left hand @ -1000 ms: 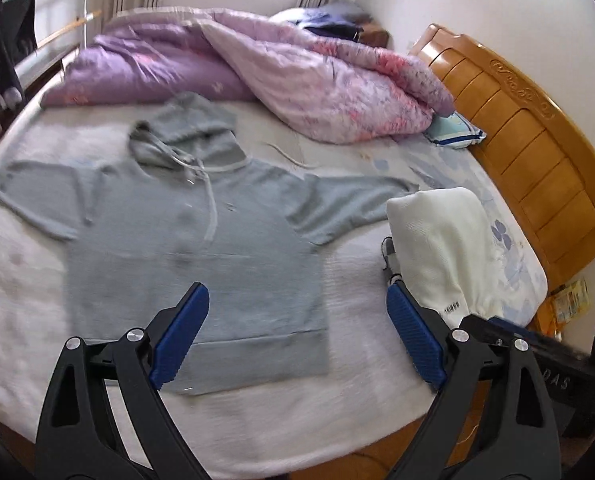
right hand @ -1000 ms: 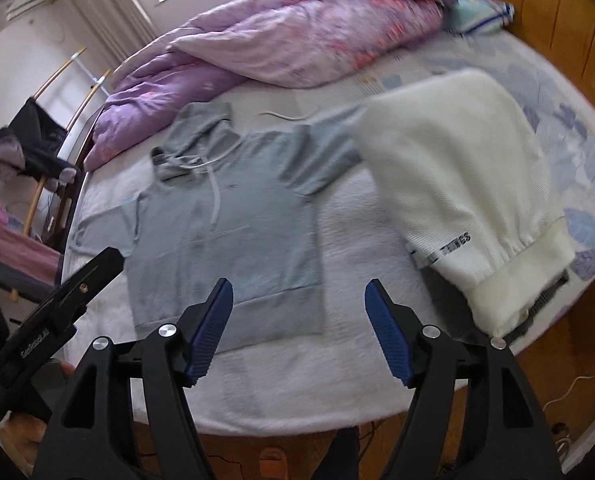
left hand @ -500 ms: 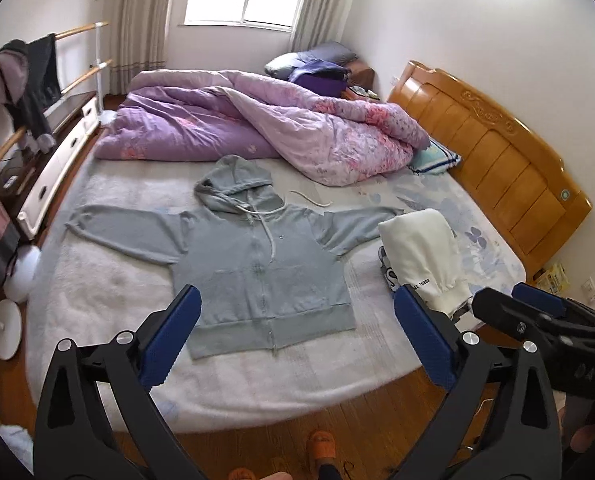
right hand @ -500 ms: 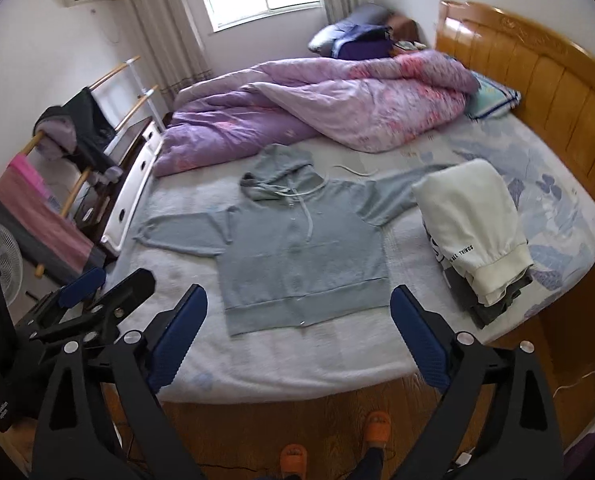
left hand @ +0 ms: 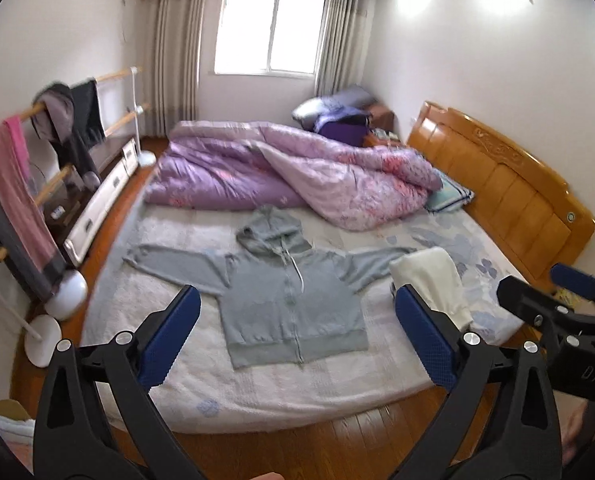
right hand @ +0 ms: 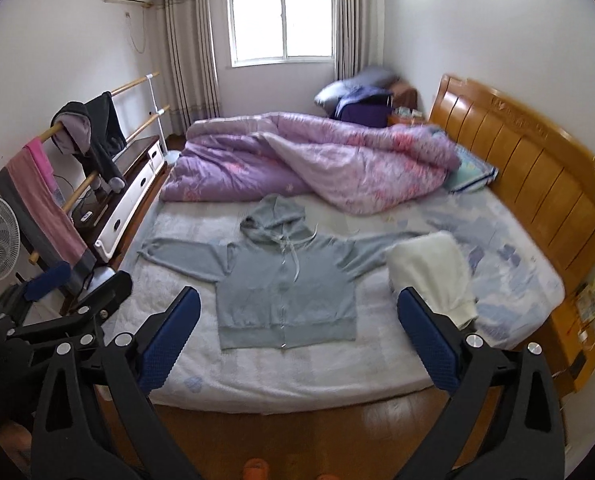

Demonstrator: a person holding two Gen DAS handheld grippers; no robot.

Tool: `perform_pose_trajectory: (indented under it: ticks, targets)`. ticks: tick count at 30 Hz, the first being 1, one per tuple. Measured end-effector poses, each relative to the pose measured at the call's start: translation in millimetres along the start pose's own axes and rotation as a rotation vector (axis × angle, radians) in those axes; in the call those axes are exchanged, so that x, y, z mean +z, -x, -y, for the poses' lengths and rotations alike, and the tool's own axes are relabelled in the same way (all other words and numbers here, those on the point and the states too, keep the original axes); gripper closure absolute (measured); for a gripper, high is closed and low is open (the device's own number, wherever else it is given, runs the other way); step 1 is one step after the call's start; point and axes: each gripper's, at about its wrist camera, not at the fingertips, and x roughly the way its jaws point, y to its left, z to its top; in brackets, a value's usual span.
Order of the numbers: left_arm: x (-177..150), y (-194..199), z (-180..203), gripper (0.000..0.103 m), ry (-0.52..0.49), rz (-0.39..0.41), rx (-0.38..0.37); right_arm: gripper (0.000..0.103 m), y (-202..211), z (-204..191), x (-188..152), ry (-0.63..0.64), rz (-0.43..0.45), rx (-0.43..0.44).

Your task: Fold large clothes

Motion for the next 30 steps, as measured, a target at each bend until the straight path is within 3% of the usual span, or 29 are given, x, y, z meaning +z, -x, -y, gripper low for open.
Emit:
perform_pose_trajectory:
  ticks: [13,30]
  targets:
    - [9,71,68,0.005,-0.004,0.096,0.049,0.008,72,49,-3,0.055,0.116,0.001]
    - [32,139,98,0.005,-0.029,0.251,0.095,0.008,129,71,3,0.052,0.271,0.022]
